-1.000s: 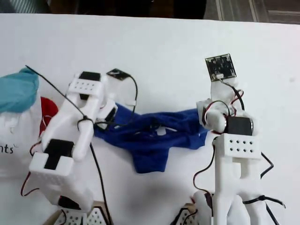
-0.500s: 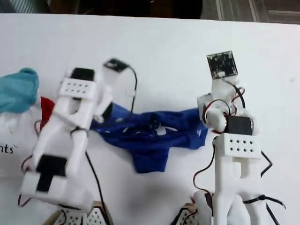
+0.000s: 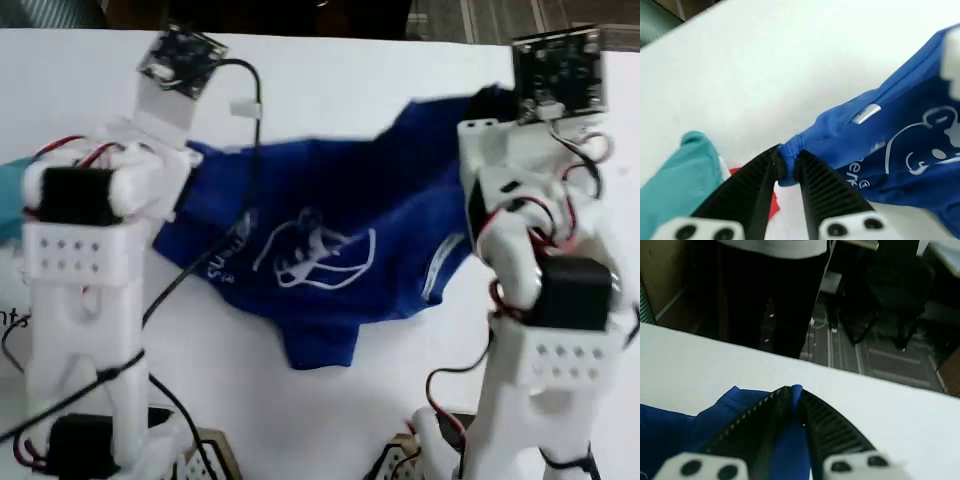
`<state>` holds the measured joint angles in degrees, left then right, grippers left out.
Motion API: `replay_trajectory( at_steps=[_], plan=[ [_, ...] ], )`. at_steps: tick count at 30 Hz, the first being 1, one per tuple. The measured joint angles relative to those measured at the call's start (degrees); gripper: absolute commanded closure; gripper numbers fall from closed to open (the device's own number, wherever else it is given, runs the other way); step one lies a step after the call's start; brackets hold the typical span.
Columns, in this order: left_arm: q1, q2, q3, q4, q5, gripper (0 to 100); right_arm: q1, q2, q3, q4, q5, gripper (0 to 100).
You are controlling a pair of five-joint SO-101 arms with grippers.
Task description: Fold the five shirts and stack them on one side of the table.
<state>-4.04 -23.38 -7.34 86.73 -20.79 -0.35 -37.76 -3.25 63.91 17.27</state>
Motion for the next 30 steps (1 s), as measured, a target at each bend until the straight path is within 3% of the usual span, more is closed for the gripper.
replay_trajectory(
  at_steps=[10, 21, 30],
  plan=[
    [0.00, -15.74, -2.20, 0.09, -0.09, 97, 0.09, -0.18, -18.64, 2.90, 2.55, 97.8],
    [-0.18, -30.24, -2.29, -3.87, 2.11, 97, 5.27, -0.44, -32.53, 3.08, 2.55, 97.8],
    [-0.18, -36.66, -2.81, -4.40, 2.11, 97, 5.27, -0.62, -45.10, 10.90, 2.55, 97.8]
  ],
)
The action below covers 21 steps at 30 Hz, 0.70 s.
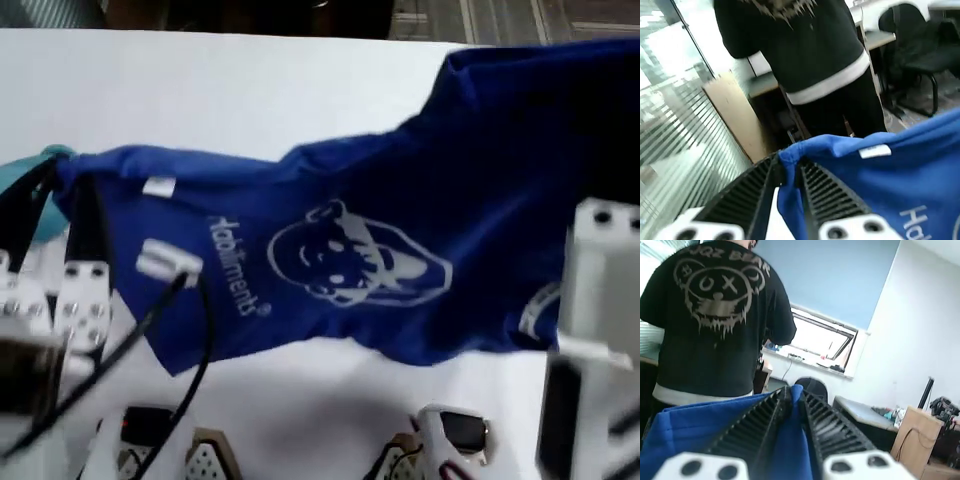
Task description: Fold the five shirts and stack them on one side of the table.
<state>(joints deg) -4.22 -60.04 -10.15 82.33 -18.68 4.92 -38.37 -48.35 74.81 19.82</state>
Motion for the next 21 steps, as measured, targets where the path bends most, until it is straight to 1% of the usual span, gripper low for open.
replay_trajectory(
  at_steps=[3, 5, 10, 15, 21],
  plan=[
    [0.00, -3.16, -0.09, 0.44, 0.00, 97, 0.00, -0.09, -5.36, 4.92, 0.00, 97.8],
    [0.00, -4.75, -0.09, 2.29, 0.00, 97, 0.00, -0.09, -8.44, 7.47, 0.00, 97.8],
    [-0.88, -5.54, 0.26, 7.74, 0.00, 97, 0.00, -0.26, -12.48, 8.97, 0.00, 97.8],
    [-3.52, -5.63, 4.66, 7.03, 0.18, 97, 0.00, -0.18, -13.10, 10.46, 0.00, 97.8],
    [-3.78, -5.63, 4.92, 6.68, 0.44, 97, 0.00, -0.18, -17.32, 14.24, 0.00, 97.8]
  ],
)
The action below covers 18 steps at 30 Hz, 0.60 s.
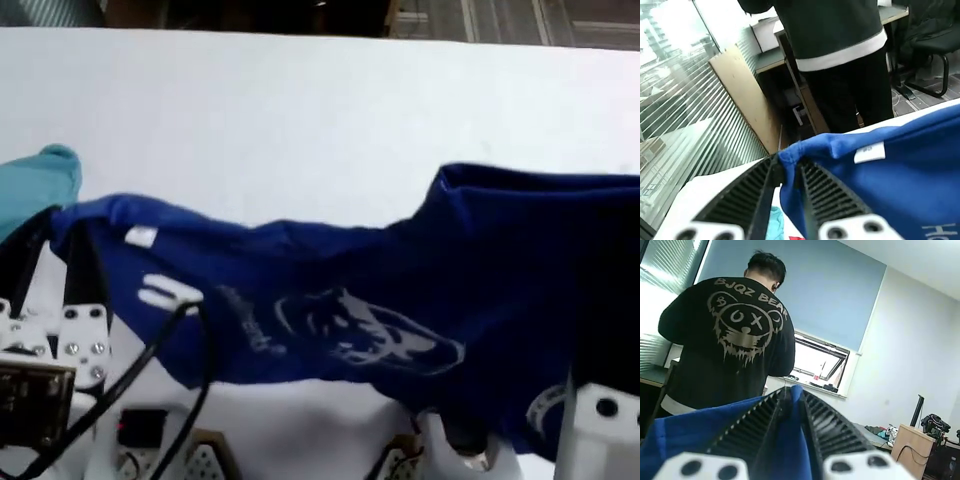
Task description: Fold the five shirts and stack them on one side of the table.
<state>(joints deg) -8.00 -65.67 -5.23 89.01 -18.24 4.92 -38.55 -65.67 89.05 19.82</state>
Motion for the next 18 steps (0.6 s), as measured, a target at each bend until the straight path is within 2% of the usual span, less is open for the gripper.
replay_trajectory(
  at_steps=[9, 12, 18],
  plan=[
    [-0.18, 0.00, -0.26, 1.67, 0.00, 97, -0.97, 0.00, -0.26, 1.76, 0.00, 97.8],
    [-0.18, 0.00, 5.27, -3.78, 0.00, 97, -4.48, 1.49, 3.69, 0.44, 0.00, 97.8],
    [-0.09, 0.00, 18.46, -16.70, 0.00, 97, -5.89, 8.18, 15.12, -5.54, 0.00, 97.8]
  ],
)
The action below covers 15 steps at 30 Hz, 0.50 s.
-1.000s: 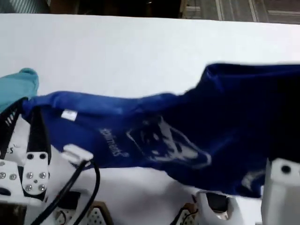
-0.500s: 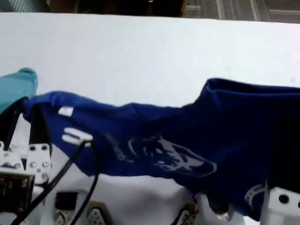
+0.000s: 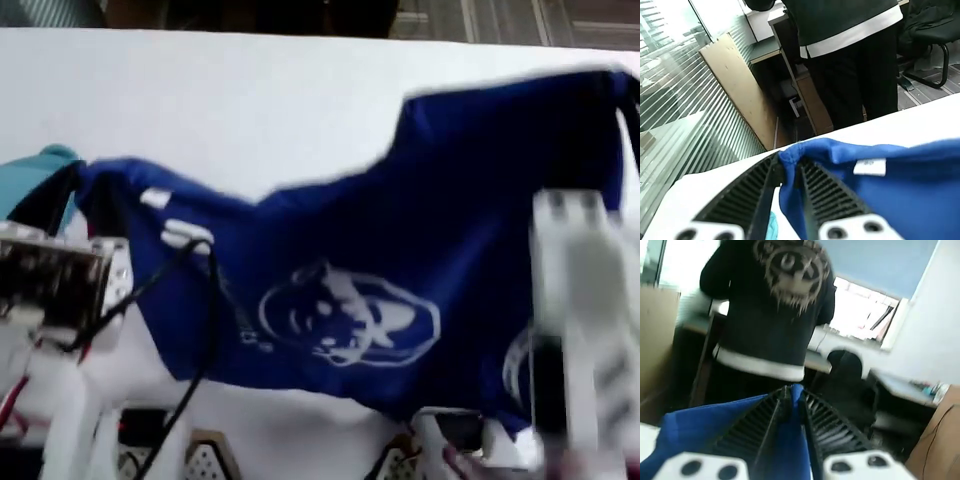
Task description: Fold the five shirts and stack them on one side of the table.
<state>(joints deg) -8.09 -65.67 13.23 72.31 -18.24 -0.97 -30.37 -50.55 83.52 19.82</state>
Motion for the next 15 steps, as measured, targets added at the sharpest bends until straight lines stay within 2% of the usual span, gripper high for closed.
replay_trajectory(
  at_steps=[7, 15],
  plan=[
    [0.00, 1.41, 14.68, -16.00, 0.00, 97, 0.00, 7.21, 13.80, -10.20, 0.00, 97.8],
    [0.00, 19.69, 13.45, -25.49, 0.00, 97, 0.00, 18.02, 22.59, -23.03, 0.00, 97.8]
  ],
)
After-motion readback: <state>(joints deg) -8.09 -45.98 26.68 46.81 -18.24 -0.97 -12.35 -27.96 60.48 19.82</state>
